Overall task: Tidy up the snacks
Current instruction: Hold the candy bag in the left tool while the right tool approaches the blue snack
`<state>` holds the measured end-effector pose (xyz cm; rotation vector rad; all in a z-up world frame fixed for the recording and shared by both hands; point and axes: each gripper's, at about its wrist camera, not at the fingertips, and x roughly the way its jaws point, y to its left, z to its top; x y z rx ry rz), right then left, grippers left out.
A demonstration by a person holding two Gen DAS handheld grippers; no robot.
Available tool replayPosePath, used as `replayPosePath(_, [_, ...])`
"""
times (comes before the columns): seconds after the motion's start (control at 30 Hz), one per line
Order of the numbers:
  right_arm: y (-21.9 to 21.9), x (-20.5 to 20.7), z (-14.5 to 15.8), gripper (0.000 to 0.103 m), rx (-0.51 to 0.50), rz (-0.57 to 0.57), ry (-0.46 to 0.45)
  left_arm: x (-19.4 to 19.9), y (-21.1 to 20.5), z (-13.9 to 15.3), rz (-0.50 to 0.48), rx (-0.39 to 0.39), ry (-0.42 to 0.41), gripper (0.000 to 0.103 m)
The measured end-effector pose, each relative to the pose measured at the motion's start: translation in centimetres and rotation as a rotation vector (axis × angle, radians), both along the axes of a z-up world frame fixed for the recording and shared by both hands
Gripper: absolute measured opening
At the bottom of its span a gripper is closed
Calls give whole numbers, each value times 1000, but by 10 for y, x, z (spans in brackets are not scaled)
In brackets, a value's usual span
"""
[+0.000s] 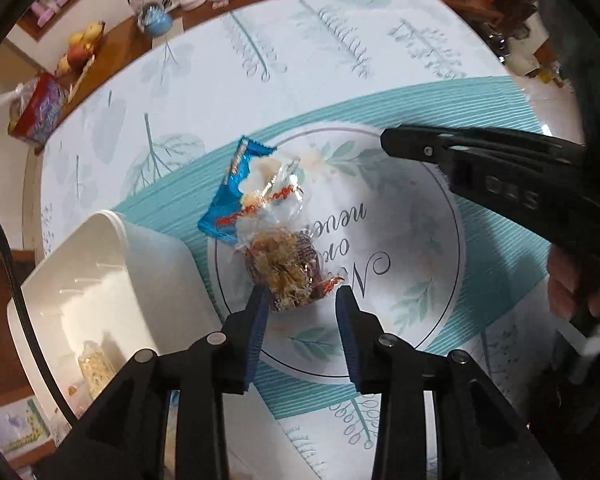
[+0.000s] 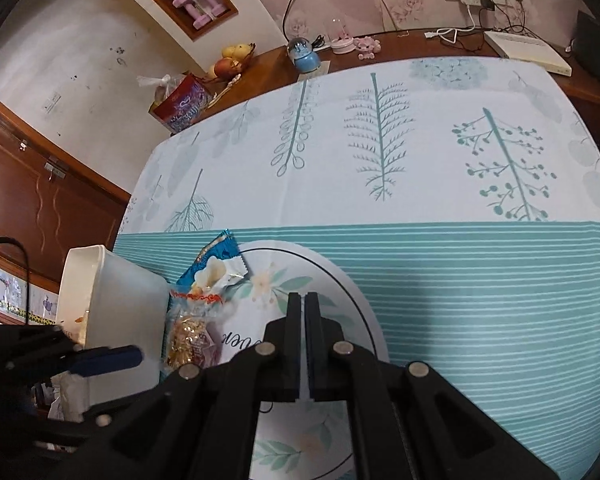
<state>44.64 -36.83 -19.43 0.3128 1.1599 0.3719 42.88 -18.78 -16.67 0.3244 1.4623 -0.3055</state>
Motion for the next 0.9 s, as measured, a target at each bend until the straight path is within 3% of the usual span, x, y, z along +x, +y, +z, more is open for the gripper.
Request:
replayPosePath(0.13, [-4,-2,4,21,0,-2,-11,4,-6,-7,11,28,13,43])
replayPosePath(0.4, [-7,0,3,22,-15,-6,3,16,-11,-19,47,49,30,46])
replayPosePath(0.9, [-11,1,-1,23,-57,-23,21,26,-16,-29,65,117,-16,47])
